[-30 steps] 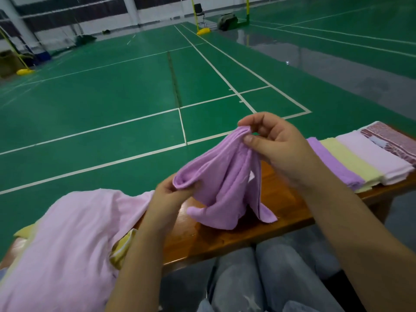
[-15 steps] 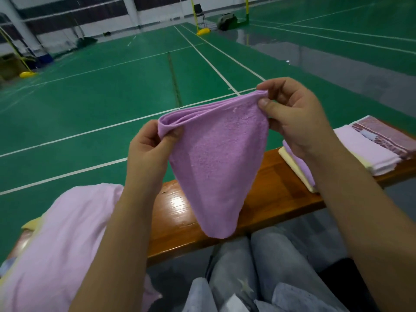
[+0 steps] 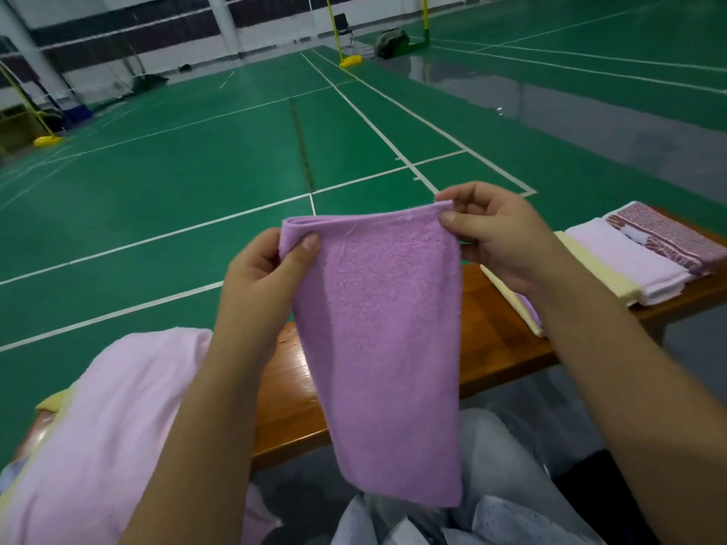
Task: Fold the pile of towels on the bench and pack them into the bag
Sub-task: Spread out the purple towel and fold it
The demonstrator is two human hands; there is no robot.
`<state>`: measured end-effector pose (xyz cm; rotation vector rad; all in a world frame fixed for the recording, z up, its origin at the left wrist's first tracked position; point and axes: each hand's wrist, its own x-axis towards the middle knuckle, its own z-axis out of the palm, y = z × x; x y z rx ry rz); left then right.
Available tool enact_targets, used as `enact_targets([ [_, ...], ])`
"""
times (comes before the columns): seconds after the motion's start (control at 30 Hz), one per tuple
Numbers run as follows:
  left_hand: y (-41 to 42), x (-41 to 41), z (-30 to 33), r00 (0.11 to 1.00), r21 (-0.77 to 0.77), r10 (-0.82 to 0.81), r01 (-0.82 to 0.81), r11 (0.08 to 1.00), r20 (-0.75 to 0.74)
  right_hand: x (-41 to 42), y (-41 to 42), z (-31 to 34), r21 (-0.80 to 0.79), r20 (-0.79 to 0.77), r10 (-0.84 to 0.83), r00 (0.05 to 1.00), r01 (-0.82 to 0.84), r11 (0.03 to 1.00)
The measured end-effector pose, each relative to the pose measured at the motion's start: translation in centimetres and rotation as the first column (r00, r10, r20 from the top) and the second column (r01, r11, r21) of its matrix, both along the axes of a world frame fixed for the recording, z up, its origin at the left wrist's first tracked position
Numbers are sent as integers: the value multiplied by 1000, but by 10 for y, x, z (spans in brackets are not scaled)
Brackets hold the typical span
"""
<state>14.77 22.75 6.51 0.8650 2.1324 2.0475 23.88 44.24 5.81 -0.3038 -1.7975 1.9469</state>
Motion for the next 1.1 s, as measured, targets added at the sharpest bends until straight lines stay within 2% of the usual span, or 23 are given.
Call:
enact_targets([
  [0.1,15,-27,-6,997,-60,29,-25,998,70,-21,5,-5,-1,13,-59,998,59,998],
  [0.27,21,-48,13,997,159,-64,58,986,36,-25,8,24,48,-206,-106,973,118,992],
  [0.37,12,-41,-2,982,184,-185,186,965,-25,-13,6,22,22,-271,-115,956,126,992],
  [0.43,4,-31,-33,983,110,-181,180,977,0,-5,3,-2,-1,-209,-114,971,116,993],
  [0.53,-4,-9,-91,977,-25,-131,137,990,170,10,-1,-65,-11,2,-90,996,90,996],
  [0.63,-15,15,-137,937,-204,-106,181,962,334,32,-8,-129,-42,268,-46,962,60,997],
  [0.7,-24,27,-156,909,-242,-120,231,942,400,49,-16,-154,-132,368,7,930,45,990],
  [0.77,-32,34,-167,900,-268,-130,258,928,415,62,-20,-163,-199,405,53,913,31,979],
  [0.97,-44,44,-166,926,-333,-143,265,905,350,69,-19,-165,-214,438,109,892,-15,977],
  [1.03,-39,36,-162,935,-337,-104,224,914,340,58,-15,-161,-188,428,103,898,-23,982],
  [1.1,-28,23,-161,938,-357,-43,173,918,344,39,-9,-155,-88,434,42,900,-4,996],
])
